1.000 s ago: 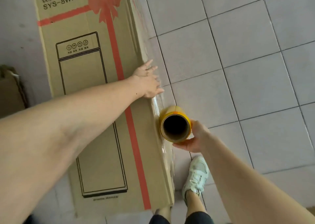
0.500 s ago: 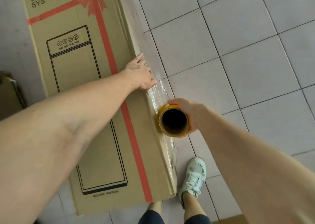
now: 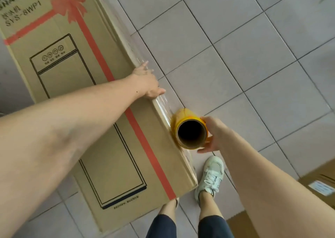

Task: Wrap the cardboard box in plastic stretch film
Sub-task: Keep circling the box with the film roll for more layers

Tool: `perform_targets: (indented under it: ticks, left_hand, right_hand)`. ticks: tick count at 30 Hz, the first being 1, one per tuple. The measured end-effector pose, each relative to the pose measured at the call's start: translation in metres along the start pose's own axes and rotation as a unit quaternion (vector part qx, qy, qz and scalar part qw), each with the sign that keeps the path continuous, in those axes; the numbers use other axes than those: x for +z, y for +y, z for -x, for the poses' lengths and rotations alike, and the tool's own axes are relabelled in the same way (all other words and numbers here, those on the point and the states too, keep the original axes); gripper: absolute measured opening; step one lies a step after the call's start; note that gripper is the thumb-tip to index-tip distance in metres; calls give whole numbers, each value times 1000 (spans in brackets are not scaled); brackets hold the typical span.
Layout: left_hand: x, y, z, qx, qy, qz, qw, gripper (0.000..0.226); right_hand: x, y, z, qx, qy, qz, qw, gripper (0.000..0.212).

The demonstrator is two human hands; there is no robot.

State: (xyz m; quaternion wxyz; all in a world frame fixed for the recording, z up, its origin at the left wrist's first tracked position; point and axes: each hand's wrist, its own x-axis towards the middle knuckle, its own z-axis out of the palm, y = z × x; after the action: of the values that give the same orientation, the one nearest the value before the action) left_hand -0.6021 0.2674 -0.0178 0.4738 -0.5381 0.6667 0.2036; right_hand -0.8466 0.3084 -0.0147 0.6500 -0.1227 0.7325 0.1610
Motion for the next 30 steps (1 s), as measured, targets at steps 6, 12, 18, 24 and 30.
perform_targets:
  ticks: [6, 12, 18, 24, 30]
  left_hand:
    - [13, 29, 0, -1, -18, 13, 1000, 66]
    - [8, 31, 11, -16, -29, 4, 999, 66]
    - [6, 32, 14, -5, -28, -27, 999, 75]
    - [9, 34, 4, -22, -23, -26, 999, 72]
    - [11, 44, 4, -18, -15, -24, 999, 72]
  right_hand:
    - [26, -44, 2, -215, 128, 434, 865, 25]
    - [49, -39, 7, -140, -2, 453, 880, 72]
    - [4, 12, 6, -66, 5, 194, 979, 48]
    - [-46, 98, -11, 55, -63, -102, 991, 66]
    - [-50, 98, -6, 25, -36, -40, 998, 57]
